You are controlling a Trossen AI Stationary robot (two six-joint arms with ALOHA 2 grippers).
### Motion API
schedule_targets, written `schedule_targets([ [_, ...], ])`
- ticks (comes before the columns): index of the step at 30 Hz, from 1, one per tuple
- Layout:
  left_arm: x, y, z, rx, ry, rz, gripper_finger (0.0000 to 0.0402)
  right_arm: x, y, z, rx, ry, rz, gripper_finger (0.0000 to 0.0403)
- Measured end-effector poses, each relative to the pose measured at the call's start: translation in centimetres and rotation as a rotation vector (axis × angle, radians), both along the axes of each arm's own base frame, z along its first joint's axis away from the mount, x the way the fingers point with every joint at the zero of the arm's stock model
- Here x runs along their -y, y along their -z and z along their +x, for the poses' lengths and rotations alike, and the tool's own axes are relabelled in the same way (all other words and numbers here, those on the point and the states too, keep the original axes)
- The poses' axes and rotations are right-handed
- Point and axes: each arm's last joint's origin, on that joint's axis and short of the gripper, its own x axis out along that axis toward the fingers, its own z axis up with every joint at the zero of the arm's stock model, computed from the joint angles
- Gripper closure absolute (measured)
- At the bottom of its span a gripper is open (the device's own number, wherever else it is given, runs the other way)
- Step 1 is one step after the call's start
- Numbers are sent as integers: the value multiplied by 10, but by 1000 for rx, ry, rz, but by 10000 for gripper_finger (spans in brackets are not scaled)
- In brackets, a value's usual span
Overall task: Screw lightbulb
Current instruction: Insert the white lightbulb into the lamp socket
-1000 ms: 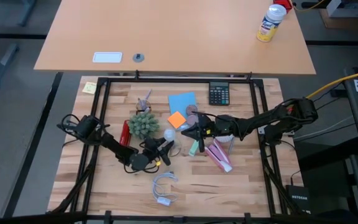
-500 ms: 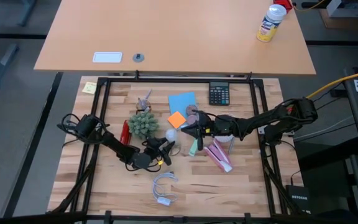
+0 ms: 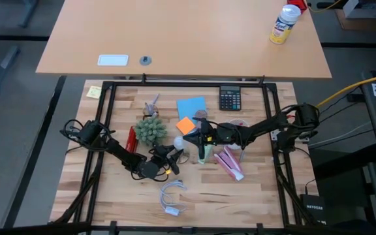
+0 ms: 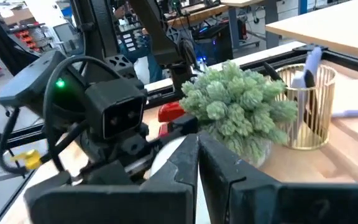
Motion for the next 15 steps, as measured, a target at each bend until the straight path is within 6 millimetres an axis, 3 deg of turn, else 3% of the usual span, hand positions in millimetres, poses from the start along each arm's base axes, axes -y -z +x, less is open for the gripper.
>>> schedule_targets([
  [6, 0, 1, 0, -15, 13, 2, 249, 0, -6, 20, -13, 24, -24, 386],
  [15, 1, 2, -1, -37, 26, 22, 249, -4, -8, 26, -114, -26, -15, 386],
])
